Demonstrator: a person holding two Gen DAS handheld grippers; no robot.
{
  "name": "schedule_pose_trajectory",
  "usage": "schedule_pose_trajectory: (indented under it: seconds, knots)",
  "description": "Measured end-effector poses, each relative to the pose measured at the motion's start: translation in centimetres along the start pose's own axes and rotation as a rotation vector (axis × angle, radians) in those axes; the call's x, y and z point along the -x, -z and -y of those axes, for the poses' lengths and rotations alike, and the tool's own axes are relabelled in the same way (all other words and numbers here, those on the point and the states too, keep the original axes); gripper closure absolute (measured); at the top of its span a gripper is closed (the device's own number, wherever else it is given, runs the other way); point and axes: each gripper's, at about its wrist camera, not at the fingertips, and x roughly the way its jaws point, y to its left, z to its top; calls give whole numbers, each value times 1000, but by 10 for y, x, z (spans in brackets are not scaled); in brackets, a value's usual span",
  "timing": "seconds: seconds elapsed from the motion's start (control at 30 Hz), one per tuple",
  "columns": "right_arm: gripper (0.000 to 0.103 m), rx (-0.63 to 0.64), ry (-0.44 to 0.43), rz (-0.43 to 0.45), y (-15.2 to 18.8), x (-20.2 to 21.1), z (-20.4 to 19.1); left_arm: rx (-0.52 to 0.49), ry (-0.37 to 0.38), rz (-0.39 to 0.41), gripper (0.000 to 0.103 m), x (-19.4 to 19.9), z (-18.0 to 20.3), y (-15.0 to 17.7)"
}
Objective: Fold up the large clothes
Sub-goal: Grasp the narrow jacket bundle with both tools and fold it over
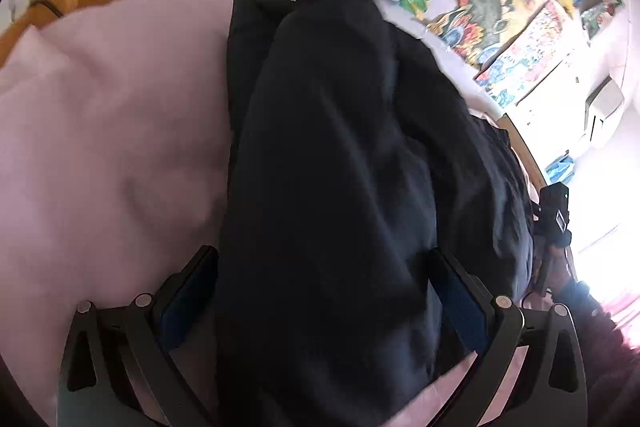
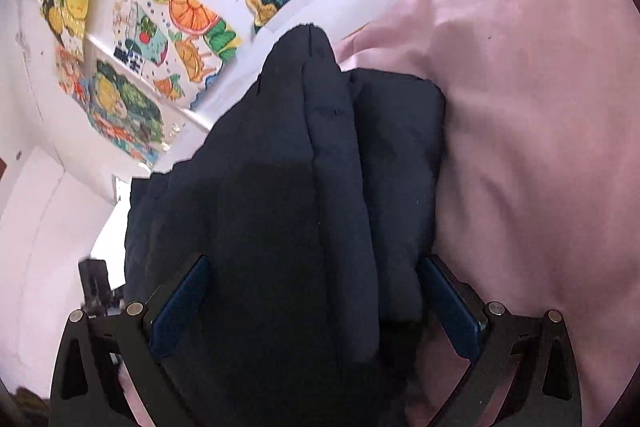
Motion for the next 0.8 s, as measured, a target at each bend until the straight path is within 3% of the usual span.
schedule_pose_trajectory:
  seconds: [0.2, 0.47, 0.8]
  knots:
    - [0, 27, -34, -39, 2, -4, 3, -24, 60, -138, 1, -27, -17, -28]
    - [0, 23, -65, -73, 1, -17, 10, -16, 173, -218, 1, -51, -34, -37]
    - [0, -16, -24, -89, -2, -29, 9, 0, 97, -229, 1, -49, -37, -32]
